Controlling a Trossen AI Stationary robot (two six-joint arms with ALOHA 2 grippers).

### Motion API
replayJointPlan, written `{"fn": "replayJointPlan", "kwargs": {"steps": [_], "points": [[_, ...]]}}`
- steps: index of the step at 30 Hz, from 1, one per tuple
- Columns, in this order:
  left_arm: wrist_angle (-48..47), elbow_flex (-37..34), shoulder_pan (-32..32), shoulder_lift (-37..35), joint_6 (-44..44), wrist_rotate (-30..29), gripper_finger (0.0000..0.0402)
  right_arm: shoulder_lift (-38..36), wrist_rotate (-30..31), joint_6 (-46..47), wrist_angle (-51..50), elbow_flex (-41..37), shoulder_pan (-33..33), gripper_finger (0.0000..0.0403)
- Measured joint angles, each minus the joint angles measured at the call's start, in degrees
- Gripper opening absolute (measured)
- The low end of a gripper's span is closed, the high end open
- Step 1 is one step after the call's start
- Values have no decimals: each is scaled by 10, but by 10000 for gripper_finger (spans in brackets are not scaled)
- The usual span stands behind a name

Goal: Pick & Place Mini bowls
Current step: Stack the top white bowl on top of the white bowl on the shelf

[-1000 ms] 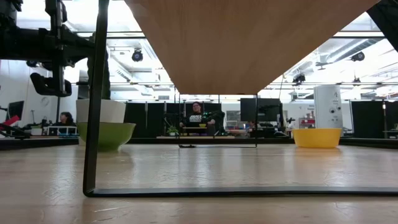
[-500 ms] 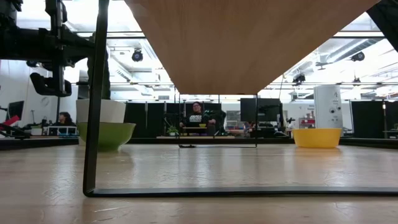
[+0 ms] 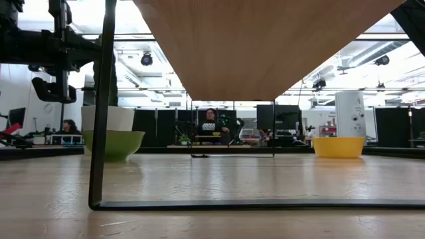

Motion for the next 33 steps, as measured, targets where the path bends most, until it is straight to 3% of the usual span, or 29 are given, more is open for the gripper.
{"fn": "replayJointPlan", "kwargs": {"steps": [12, 17, 23, 33], "points": [[0, 0, 0, 0, -1, 0, 3, -28, -28, -16, 2, 0, -25, 129], [0, 0, 0, 0, -1, 0, 3, -33, -41, -32, 0, 1, -12, 93], [0, 0, 0, 0, -1, 0, 3, -33, -67, -46, 2, 0, 2, 17], [0, 0, 0, 0, -1, 0, 3, -33, -50, -46, 3, -11, 9, 8]]}}
